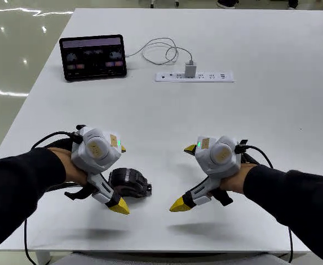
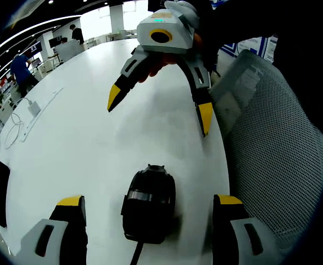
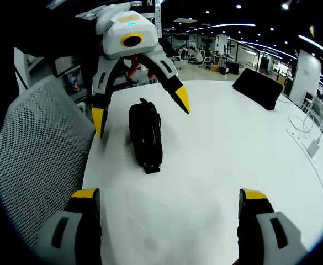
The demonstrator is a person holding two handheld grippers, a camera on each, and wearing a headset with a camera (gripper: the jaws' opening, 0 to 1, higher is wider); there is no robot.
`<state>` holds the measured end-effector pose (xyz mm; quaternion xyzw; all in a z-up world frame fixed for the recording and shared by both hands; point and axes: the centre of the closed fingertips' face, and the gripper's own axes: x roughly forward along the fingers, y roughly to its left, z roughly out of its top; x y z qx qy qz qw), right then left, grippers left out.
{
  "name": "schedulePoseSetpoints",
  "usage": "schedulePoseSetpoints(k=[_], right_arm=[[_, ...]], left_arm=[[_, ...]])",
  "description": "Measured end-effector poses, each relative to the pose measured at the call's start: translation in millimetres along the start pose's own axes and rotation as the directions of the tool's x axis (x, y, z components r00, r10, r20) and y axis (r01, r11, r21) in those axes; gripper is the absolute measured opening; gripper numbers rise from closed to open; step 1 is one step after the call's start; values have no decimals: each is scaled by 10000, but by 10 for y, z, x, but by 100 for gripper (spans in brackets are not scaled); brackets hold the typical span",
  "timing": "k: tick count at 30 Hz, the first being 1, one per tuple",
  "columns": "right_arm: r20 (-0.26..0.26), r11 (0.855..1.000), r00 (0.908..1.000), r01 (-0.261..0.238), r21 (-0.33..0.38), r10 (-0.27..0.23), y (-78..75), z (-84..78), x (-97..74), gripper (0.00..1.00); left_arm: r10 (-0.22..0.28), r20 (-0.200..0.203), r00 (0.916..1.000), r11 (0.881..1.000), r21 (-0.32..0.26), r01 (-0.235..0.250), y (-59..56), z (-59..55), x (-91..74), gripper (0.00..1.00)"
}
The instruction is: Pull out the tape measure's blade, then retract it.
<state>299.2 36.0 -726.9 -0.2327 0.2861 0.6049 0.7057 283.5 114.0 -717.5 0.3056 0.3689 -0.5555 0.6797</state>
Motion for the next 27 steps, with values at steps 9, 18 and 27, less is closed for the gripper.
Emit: schedulePoseSetpoints(k=[9,18,27], right_arm=[[62,9981,9996,-271,-559,275,74,79,148,90],[42,9930,9964,-840,-829,847,154,169,317,65],[-192,9862,9947,-1029,-1295,1012,219,188,473,44]], left_arm=[[-409,-449,9982,9985,354,425,-55,-23,77,45],[-313,-577,9978,9976,601,348,21,-28,68,34],[-532,-438,9976,9967,586,557,9,-29,86,34]])
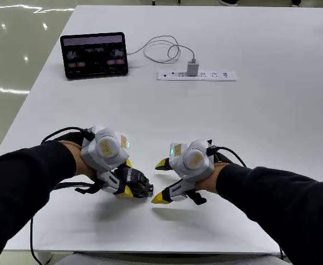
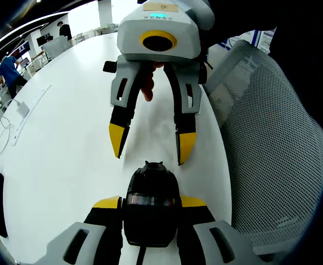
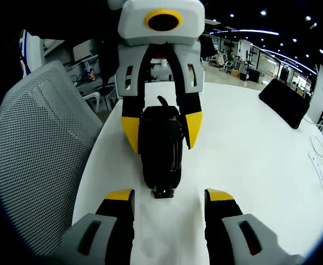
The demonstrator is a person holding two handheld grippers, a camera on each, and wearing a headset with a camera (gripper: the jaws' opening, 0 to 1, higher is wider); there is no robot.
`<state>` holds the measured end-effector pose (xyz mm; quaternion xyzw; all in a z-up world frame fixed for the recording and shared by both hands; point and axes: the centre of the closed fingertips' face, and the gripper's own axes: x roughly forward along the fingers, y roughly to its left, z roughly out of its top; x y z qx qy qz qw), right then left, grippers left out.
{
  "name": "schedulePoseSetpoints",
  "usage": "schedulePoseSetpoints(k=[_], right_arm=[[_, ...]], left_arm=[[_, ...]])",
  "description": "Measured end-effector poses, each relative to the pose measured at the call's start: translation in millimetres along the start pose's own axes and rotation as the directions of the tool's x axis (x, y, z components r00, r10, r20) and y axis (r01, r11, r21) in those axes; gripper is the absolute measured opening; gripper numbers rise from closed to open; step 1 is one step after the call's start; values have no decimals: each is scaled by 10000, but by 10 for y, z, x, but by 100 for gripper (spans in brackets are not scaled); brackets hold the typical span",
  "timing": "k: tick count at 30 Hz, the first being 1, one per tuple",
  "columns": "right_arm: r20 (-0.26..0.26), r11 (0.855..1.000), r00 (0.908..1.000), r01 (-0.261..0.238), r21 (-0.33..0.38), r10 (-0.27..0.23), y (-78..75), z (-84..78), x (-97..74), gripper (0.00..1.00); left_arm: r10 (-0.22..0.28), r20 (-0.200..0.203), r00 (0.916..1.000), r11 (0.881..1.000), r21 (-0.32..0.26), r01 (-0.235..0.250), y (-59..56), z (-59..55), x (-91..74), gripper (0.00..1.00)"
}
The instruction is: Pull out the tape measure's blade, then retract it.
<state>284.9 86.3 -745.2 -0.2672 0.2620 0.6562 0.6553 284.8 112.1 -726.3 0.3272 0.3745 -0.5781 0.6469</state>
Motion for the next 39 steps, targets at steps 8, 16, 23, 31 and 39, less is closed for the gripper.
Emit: schedulePoseSetpoints(k=[8,16,23,31,39], right_arm=[[-170,9998,9999,20,-175,-23,19,-9,66,27],[-299,9991,9992,-262,-323,252,89,-42,116,12],[-182,9997,9996,-217,-68,215,74,-53,100,9],[-247,9993,9990,-378,66,380,69,-87,66,8],[-404,9991,9984,-390,157,396,38,-198,-49,8]], left_arm=[[51,23,10000,10000,-82,-50,-2,-5,7,34],[116,91,9999,9998,-148,-115,-10,-3,15,34],[101,91,9999,9998,-143,-99,-15,-8,12,34],[104,97,9999,9998,-159,-102,-10,-11,18,33],[173,217,9996,9994,-302,-166,0,-5,16,33]])
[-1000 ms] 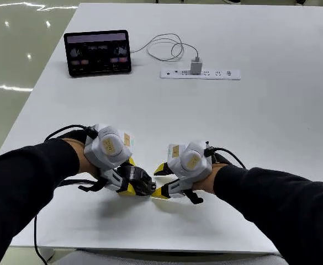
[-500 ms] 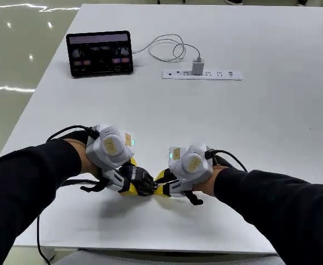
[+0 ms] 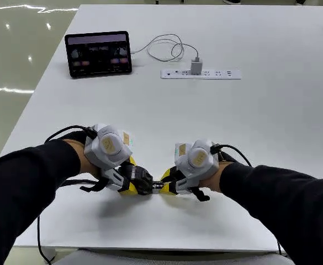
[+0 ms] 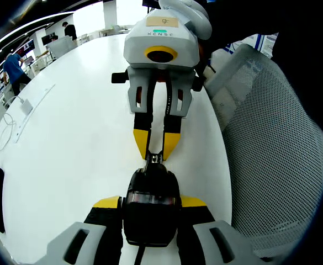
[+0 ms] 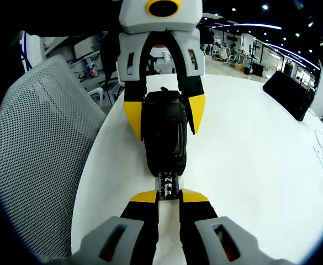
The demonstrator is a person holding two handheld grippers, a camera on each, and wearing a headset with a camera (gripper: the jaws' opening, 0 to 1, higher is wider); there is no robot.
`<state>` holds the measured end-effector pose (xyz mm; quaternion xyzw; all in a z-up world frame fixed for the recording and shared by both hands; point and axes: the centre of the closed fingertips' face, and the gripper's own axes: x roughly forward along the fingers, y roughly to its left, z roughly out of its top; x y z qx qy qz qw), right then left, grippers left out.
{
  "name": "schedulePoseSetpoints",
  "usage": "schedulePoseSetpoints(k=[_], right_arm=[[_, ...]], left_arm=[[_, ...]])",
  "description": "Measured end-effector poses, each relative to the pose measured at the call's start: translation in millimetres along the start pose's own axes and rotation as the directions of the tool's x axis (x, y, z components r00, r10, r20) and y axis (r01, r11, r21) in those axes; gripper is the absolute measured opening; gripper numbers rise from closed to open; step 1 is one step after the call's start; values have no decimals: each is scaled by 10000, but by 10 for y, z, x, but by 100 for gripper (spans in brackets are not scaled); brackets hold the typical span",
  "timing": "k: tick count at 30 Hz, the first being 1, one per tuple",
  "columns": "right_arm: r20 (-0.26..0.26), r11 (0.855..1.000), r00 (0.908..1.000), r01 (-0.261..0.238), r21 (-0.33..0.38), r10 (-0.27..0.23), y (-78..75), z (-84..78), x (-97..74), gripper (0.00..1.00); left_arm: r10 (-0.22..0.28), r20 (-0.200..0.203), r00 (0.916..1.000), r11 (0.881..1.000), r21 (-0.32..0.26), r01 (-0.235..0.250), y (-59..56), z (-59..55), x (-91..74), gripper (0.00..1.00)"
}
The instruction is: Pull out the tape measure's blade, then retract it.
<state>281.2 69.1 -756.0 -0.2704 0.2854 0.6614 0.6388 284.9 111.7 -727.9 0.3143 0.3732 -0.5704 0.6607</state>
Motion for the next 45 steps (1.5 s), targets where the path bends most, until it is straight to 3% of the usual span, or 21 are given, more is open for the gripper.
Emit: schedulePoseSetpoints(k=[9,17,20,22,24,26,30,45], right_arm=[[-36,9999,10000,-76,100,76,7,-57,-51,8],[-41,9996,10000,64,-260,-65,11,-50,-39,11],[-229,9996,9994,272,-62,-273,-11,-44,-10,16],[68,9999,9999,89,93,-89,34,40,33,21],[46,10000,10000,79,-38,-79,53,71,74,17],[-137,9987,9990,431,-270,-435,12,57,128,13],[185,9995,9997,184,275,-189,-1,48,70,11],[-13,9997,9999,119,197,-119,-12,-42,2,10]], left_arm=[[-9,32,10000,10000,-15,9,-6,6,-3,33],[-14,131,9999,9999,-126,16,-9,11,-5,34],[-8,173,9999,9999,-162,11,-7,15,-2,34],[-5,158,9999,9999,-130,7,-8,14,-1,34],[-5,153,9999,9999,-143,7,-10,15,-1,34],[26,153,9999,9999,-109,-25,-11,14,1,34],[52,173,9998,9999,-117,-50,-10,9,-7,34],[37,320,9995,9998,-182,-31,0,9,-8,34]])
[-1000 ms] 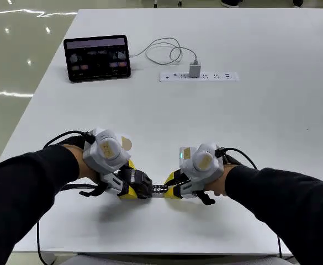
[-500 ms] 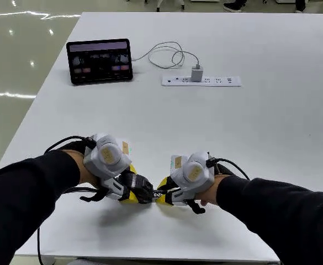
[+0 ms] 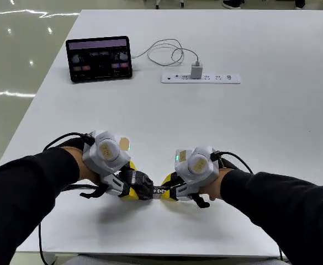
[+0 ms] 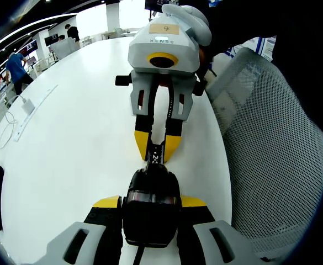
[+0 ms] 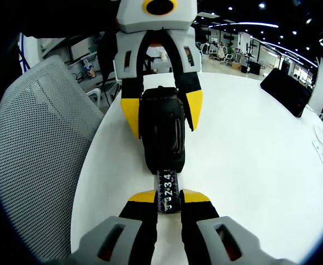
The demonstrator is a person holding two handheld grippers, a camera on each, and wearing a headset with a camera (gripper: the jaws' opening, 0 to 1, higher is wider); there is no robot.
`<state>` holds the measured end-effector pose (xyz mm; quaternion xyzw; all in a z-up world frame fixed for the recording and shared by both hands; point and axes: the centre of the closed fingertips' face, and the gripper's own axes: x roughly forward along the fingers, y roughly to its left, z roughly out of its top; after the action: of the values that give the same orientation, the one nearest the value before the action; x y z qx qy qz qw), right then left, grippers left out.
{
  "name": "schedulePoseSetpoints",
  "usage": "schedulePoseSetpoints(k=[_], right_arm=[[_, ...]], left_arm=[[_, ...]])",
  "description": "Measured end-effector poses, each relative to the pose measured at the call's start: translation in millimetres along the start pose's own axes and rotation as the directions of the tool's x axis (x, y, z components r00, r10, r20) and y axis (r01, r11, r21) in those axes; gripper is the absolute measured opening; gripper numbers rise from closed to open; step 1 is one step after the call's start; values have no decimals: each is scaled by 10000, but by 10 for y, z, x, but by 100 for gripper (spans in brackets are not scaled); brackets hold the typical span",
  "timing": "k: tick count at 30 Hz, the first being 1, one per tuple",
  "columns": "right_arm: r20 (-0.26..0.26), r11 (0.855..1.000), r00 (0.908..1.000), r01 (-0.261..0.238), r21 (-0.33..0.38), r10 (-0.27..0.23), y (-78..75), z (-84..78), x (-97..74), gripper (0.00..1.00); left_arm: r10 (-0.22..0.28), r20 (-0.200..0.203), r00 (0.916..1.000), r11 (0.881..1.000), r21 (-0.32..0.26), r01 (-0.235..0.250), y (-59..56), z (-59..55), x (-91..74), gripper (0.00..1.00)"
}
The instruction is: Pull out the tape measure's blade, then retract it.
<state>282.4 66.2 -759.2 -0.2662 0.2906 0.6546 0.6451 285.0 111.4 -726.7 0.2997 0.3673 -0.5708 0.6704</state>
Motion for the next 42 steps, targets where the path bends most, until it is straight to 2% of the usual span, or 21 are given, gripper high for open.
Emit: schedulePoseSetpoints(k=[11,19,42], right_arm=[[-21,9999,9999,168,39,-168,-11,-78,-54,10],[-95,9997,9996,253,3,-253,-15,-120,-100,11],[-351,9994,9987,358,-20,-358,-29,-250,-233,11]], left_arm=[[43,256,9997,10000,-15,-43,-2,14,-5,33],[106,215,9997,9999,-94,-104,5,14,-1,33],[128,475,9988,9997,-193,-119,5,25,-10,33]])
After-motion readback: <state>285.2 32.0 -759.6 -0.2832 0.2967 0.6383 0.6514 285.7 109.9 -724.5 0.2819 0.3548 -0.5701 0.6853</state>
